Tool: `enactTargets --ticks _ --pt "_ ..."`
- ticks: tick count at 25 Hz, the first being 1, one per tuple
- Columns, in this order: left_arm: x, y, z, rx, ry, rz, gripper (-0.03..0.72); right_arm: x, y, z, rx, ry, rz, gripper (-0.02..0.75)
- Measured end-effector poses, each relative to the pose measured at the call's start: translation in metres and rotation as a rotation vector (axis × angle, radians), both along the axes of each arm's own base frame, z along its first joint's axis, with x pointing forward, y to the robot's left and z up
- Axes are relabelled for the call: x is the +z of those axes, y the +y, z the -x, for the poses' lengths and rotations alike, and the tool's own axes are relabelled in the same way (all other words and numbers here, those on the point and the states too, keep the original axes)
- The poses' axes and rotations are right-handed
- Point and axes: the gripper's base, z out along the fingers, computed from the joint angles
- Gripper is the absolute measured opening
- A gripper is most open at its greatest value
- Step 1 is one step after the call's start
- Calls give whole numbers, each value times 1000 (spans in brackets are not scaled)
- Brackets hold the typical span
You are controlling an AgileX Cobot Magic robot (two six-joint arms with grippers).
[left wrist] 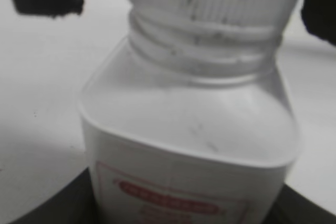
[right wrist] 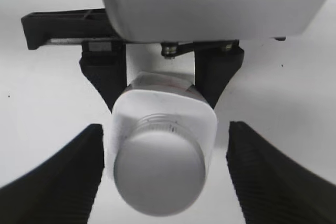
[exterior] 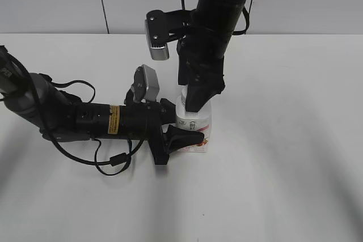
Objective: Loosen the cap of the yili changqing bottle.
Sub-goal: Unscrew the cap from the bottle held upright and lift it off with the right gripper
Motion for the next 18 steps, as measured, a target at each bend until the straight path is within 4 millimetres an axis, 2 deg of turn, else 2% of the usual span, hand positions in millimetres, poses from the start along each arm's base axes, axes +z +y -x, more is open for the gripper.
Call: enactTargets --ticks 9,15,18 --pt "0 0 0 -2 1 1 394 4 0 1 -155 41 3 579" --pt "0 0 0 -2 1 2 394 22 -3 4 -402 87 -12 579" --pt "0 0 0 -2 1 2 394 25 -3 5 -549 131 -11 579"
